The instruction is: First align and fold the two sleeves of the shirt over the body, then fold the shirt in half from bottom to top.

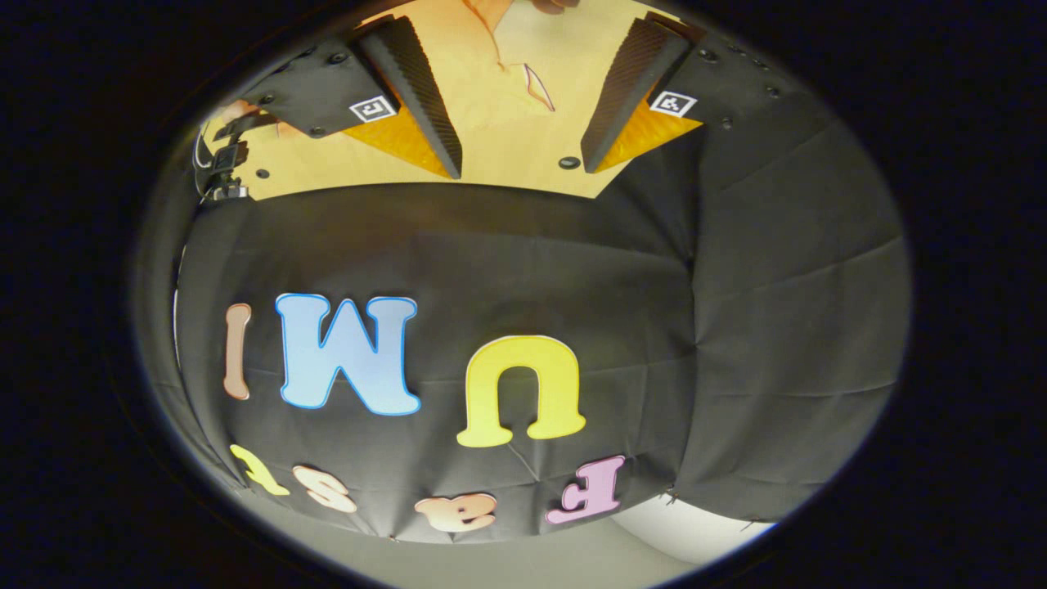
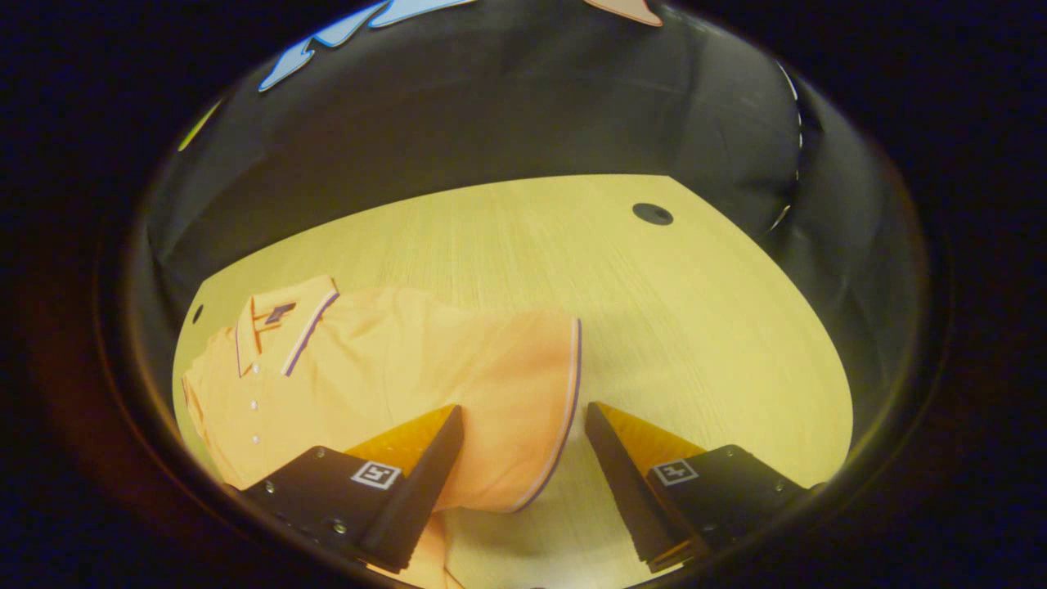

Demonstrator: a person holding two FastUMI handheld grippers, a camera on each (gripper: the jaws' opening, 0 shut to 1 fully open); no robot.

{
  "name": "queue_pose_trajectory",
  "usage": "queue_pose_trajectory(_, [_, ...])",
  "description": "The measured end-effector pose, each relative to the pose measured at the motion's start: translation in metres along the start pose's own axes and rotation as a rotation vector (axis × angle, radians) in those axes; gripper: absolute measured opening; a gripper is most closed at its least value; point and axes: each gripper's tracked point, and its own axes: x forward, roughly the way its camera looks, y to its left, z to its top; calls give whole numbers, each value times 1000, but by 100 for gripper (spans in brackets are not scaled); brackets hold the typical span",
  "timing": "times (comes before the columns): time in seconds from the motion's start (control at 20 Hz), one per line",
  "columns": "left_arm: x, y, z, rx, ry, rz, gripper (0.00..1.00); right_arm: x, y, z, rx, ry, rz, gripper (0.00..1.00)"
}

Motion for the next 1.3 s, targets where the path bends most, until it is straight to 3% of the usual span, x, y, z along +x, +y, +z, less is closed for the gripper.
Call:
queue_pose_trajectory(0.1, [1, 0, -2, -4, 6, 3, 96, 4, 7, -1, -11, 0, 16, 86])
queue_pose_trajectory(0.2, [2, 0, -3, -11, 12, 6, 96, 5, 9, 1, -11, 4, 32, 58])
queue_pose_trajectory(0.3, [4, 2, -5, -17, 15, 12, 96, 3, 14, 2, 9, 16, 31, 20])
queue_pose_trajectory(0.35, [4, 4, -5, -19, 18, 16, 96, 3, 16, 1, 14, 17, 17, 6])
queue_pose_trajectory(0.5, [6, 9, -9, -29, 28, 26, 96, 3, 19, 4, -9, 24, 13, 0])
queue_pose_trajectory(0.7, [7, 18, -18, -37, 45, 43, 96, -11, 35, 28, -24, -36, 46, 0])
queue_pose_trajectory(1.0, [9, 28, -26, -46, 59, 63, 96, -43, 122, 62, -142, -129, 211, 3])
queue_pose_trajectory(1.15, [7, 37, -31, -52, 65, 78, 96, -50, 172, 52, -203, -115, 297, 0])
queue_pose_trajectory(1.3, [4, 48, -33, -47, 72, 100, 96, -46, 200, 32, -250, -75, 337, 0])
